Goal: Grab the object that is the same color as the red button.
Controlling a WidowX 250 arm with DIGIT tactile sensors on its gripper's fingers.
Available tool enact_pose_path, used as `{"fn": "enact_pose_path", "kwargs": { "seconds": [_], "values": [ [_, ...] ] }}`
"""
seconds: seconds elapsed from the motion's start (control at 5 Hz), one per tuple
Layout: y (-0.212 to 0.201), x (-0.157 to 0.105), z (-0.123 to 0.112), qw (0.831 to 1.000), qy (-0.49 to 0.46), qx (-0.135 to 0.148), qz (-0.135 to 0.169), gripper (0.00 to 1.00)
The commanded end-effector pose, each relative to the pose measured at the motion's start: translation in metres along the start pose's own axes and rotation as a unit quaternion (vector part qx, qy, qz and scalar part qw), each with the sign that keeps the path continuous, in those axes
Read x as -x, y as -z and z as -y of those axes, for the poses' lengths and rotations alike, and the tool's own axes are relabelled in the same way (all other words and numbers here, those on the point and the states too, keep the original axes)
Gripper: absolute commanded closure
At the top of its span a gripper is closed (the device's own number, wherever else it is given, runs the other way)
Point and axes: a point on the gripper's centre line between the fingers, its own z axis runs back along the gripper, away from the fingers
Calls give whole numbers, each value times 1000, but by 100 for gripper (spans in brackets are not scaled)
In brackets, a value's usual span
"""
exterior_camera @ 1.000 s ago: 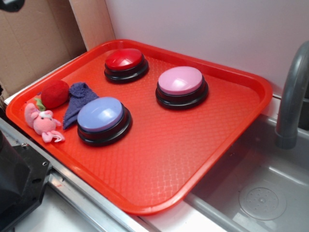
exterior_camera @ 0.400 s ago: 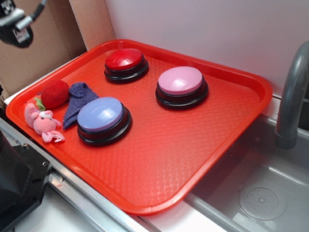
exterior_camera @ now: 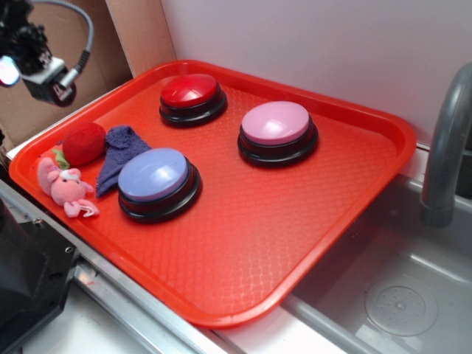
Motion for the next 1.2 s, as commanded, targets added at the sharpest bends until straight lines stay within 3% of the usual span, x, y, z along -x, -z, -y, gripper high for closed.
{"fn": "enact_pose_path", "kwargs": {
  "seconds": [0.0, 0.2, 0.6, 0.8, 1.0],
  "values": [
    [61, -26, -30, 999, -22, 10, 40, 0],
    [81, -31, -44, 999, -23, 2, 38, 0],
    [114, -23, -44, 999, -36, 25, 14, 0],
    [114, -27, -41, 999, -36, 16, 15, 100],
    [109, -31, -38, 999, -40, 19, 14, 100]
  ]
}}
